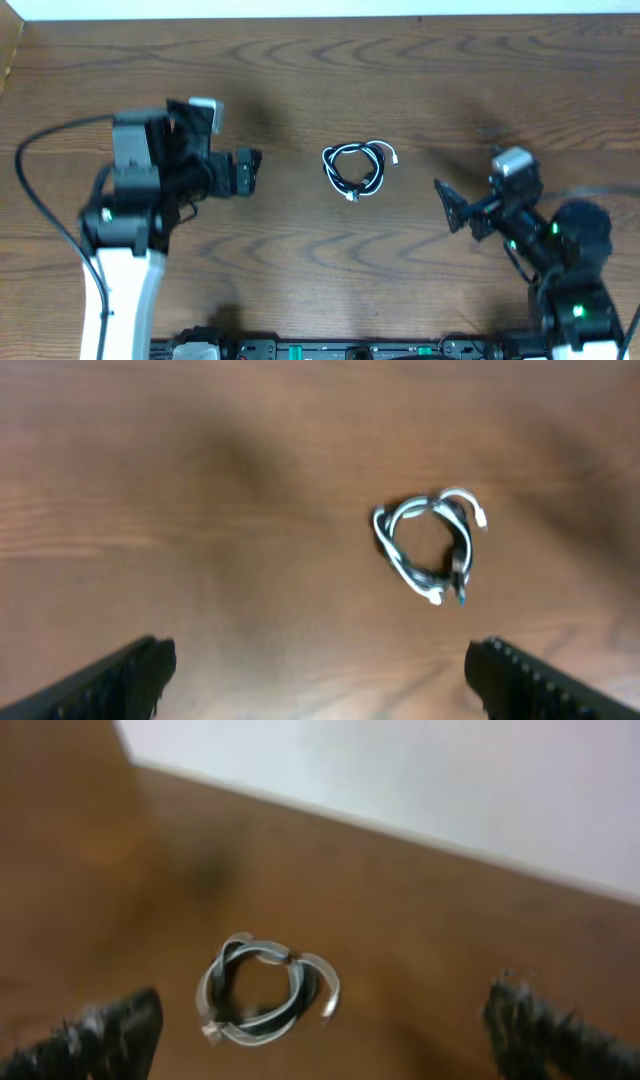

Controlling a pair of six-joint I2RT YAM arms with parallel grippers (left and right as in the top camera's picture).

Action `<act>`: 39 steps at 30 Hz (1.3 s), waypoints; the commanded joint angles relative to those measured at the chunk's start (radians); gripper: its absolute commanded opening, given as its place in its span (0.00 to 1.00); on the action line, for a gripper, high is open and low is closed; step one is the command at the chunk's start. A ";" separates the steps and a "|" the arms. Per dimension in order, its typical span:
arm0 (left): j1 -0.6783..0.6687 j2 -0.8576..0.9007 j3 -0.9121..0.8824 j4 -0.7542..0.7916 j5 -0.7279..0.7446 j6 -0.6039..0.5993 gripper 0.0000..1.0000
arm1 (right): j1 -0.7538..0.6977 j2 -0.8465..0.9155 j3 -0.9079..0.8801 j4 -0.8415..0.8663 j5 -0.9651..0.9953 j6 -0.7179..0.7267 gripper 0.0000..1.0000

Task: Untangle cables
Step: 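Raise both arms and move grippers toward the cable coil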

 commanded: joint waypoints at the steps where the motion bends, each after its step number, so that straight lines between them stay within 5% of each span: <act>1: -0.016 0.138 0.173 -0.100 0.017 0.014 0.98 | 0.006 0.149 0.161 -0.091 -0.099 0.008 0.99; 11: -0.166 0.336 0.301 -0.178 0.017 0.014 0.98 | -0.052 0.552 0.556 -0.475 -0.167 0.008 0.99; 19: -0.183 0.362 0.298 -0.132 0.132 -0.013 0.94 | -0.059 0.674 0.569 -0.502 -0.213 0.035 0.99; 24: -0.208 0.426 0.286 -0.080 0.005 -0.257 0.82 | -0.050 0.712 0.569 -0.515 -0.195 0.035 0.99; 29: -0.261 0.540 0.286 -0.031 -0.132 -0.451 0.70 | -0.050 0.740 0.569 -0.527 -0.150 0.053 0.79; 39: -0.361 0.766 0.286 0.095 -0.218 -0.600 0.58 | -0.049 0.758 0.569 -0.550 -0.079 0.107 0.71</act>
